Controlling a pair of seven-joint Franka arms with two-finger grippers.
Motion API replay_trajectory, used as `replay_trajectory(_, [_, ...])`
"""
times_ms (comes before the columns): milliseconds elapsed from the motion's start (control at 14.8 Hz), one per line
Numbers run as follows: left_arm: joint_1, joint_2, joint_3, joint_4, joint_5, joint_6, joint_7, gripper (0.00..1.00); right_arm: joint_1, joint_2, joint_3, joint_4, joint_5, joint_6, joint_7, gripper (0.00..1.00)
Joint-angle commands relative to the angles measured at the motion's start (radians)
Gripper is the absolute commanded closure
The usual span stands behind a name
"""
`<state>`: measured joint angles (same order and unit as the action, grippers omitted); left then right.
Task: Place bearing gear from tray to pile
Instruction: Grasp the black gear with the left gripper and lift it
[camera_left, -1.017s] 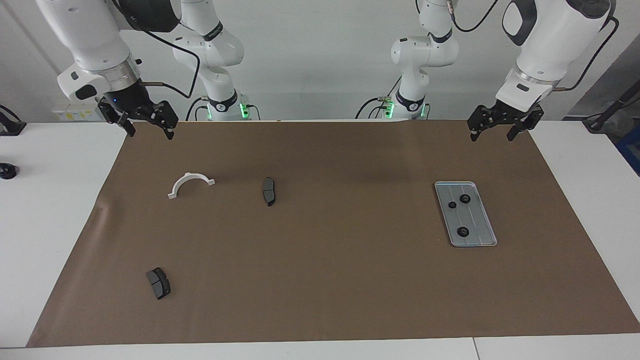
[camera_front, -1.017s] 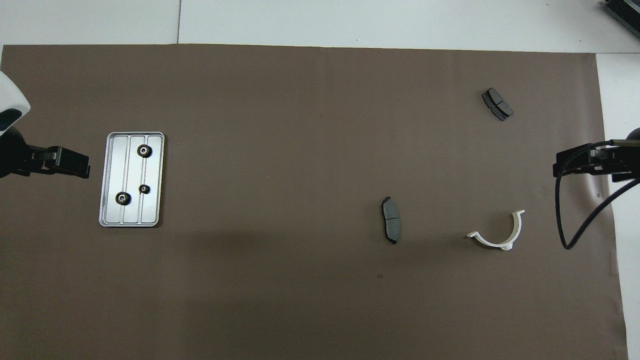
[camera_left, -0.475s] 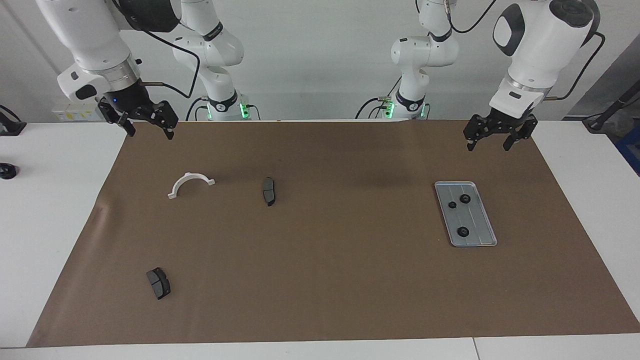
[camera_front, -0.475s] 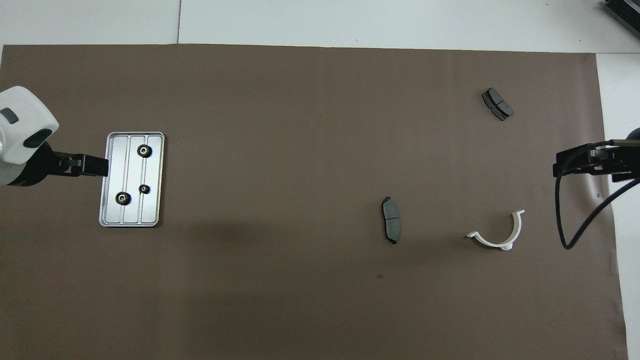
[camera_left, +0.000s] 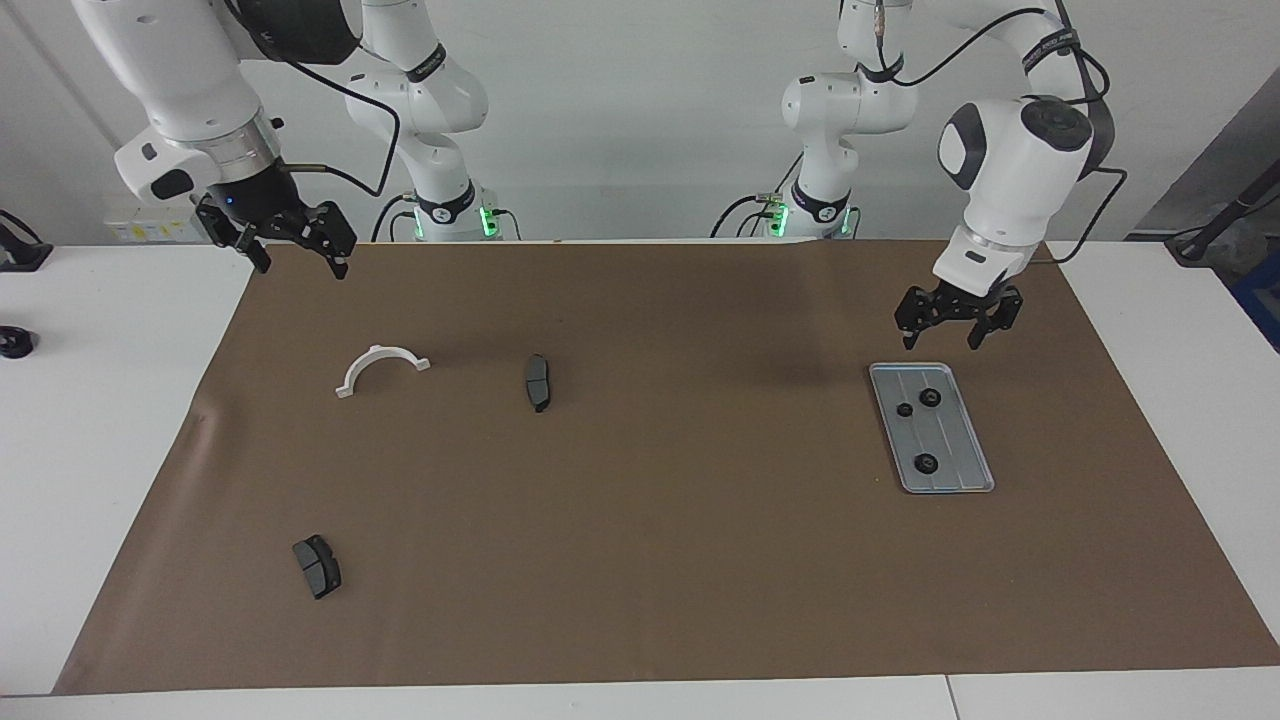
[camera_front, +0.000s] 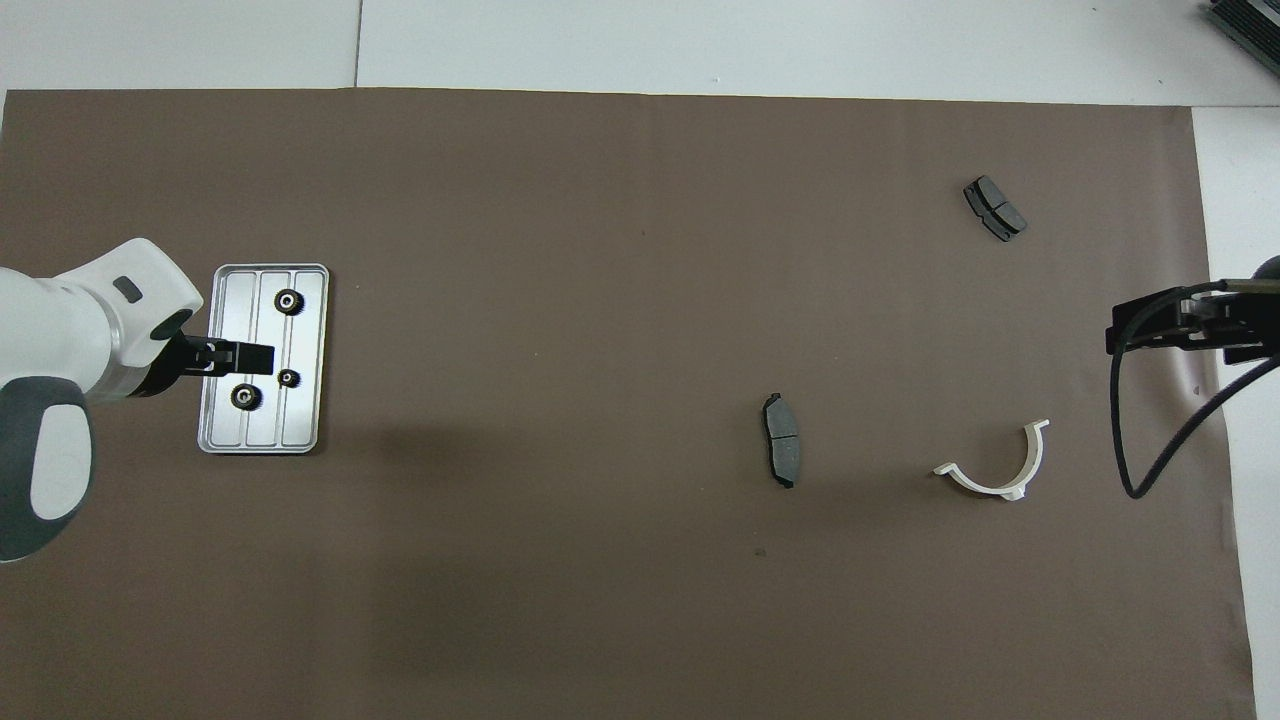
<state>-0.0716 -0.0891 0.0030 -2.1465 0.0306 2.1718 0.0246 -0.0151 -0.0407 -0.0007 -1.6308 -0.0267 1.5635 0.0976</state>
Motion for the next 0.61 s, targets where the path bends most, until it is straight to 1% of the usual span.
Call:
replay_trajectory(0, [0.022, 0.026, 0.0, -0.062, -0.018, 0.091, 0.034, 0.0, 0.003, -0.018, -0.001, -0.02, 0.004, 0.01, 0.011, 0.0])
replay_trajectory(136, [0.024, 0.049, 0.002, -0.088, -0.018, 0.132, 0.055, 0.0, 0.003, -0.018, -0.001, -0.02, 0.004, 0.01, 0.011, 0.0])
replay_trajectory(271, [0.045, 0.057, 0.0, -0.139, -0.018, 0.236, 0.061, 0.0, 0.003, -0.016, -0.001, -0.02, 0.004, 0.01, 0.011, 0.0])
replay_trajectory(475, [0.05, 0.097, 0.0, -0.15, -0.017, 0.295, 0.061, 0.0, 0.003, -0.018, -0.001, -0.02, 0.004, 0.01, 0.011, 0.0])
replay_trajectory(542, [0.05, 0.123, 0.0, -0.15, -0.018, 0.319, 0.061, 0.0, 0.003, -0.016, -0.001, -0.02, 0.004, 0.01, 0.011, 0.0])
